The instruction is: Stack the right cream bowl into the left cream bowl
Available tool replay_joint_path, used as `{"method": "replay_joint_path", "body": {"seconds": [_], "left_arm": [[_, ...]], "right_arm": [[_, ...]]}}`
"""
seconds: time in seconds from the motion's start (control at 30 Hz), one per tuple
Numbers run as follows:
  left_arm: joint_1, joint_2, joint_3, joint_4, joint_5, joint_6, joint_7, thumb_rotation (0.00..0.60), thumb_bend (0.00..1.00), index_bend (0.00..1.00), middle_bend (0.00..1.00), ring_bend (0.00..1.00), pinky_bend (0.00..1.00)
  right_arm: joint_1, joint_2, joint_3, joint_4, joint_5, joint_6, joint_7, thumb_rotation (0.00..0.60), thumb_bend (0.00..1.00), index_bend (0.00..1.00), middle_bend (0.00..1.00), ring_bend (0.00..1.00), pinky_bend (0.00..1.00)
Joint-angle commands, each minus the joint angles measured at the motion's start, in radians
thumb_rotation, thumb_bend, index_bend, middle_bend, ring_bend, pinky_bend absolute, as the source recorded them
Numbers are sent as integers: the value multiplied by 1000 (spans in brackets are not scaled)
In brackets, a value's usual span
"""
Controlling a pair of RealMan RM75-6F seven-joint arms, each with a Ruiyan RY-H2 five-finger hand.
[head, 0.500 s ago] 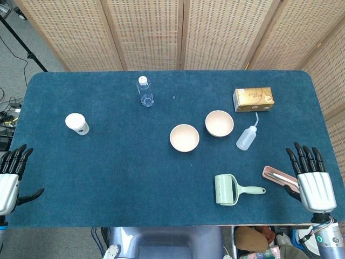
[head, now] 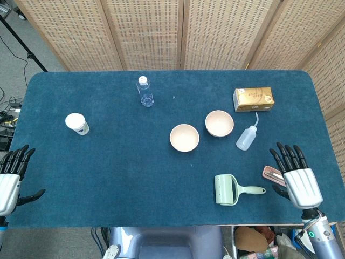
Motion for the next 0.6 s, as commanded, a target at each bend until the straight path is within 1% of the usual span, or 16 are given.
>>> {"method": "replay_joint_path", "body": {"seconds": [0.03, 0.13, 0.23, 0.33, 0.47, 0.6], "left_arm": [[-1, -4, -4, 10, 9, 8, -8, 600, 0, 0, 0, 0, 0], [-1, -4, -4, 11, 9, 10, -12, 600, 0, 0, 0, 0, 0], [-3, 0, -4, 10, 4, 2, -18, 600, 0, 0, 0, 0, 0], [-7, 2, -5, 8, -2, -7, -19, 600, 0, 0, 0, 0, 0], [-13, 5, -9, 6, -12, -17, -15, 600, 0, 0, 0, 0, 0], [-14, 6, -15, 7, -22, -18, -12, 600, 0, 0, 0, 0, 0]], "right_arm": [[64, 5, 18, -10, 8, -85, -11, 600, 0, 0, 0, 0, 0], [104, 3, 36, -25, 15, -134, -28, 600, 0, 0, 0, 0, 0], [174, -8, 66, -65, 46, -231, -32, 600, 0, 0, 0, 0, 0], [242, -33, 100, -86, 93, -323, -65, 600, 0, 21, 0, 0, 0], [335, -113, 156, -48, 192, -422, -130, 600, 0, 128, 43, 0, 0], [388, -170, 178, 21, 257, -481, -167, 600, 0, 197, 105, 11, 0]]}}
